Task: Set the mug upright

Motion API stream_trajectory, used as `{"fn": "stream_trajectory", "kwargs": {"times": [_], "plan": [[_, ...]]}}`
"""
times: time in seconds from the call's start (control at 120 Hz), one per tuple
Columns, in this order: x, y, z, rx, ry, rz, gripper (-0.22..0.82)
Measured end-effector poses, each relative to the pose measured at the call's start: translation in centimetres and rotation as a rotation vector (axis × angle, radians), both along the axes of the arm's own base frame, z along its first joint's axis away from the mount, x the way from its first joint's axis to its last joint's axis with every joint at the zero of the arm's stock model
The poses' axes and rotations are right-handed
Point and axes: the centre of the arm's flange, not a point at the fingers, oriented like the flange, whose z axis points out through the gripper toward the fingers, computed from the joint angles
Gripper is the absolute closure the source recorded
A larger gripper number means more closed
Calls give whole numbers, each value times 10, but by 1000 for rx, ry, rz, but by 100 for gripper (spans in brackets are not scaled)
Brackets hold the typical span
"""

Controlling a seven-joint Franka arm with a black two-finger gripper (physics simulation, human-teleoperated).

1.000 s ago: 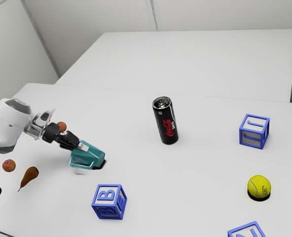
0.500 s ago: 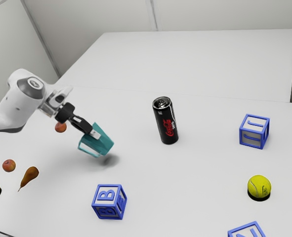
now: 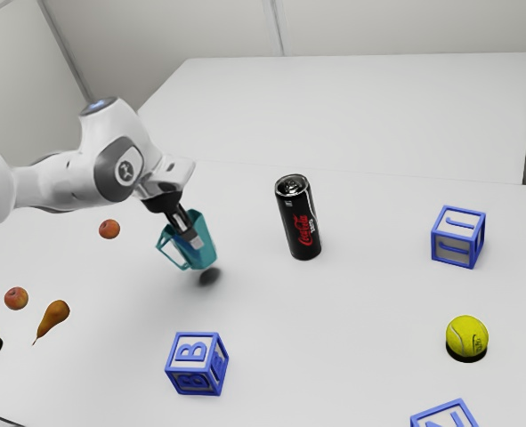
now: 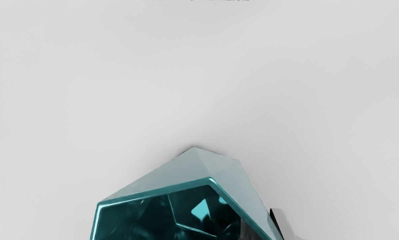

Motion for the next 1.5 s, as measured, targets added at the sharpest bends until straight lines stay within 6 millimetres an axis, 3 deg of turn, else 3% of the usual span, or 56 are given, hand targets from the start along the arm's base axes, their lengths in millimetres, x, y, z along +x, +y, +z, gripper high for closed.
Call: {"fn": "stream_trajectory", "kwargs": {"times": [0.092, 0.275, 0.525, 1.25, 1.5], "plan": [[-7, -6, -1, 57, -39, -14, 78], [-17, 19, -5, 133, -89, 48, 78], [-24, -3, -9, 203, -133, 37, 78], [-32, -16, -48, 225, -71, 193, 78], [-32, -15, -51, 223, -65, 234, 78]]}}
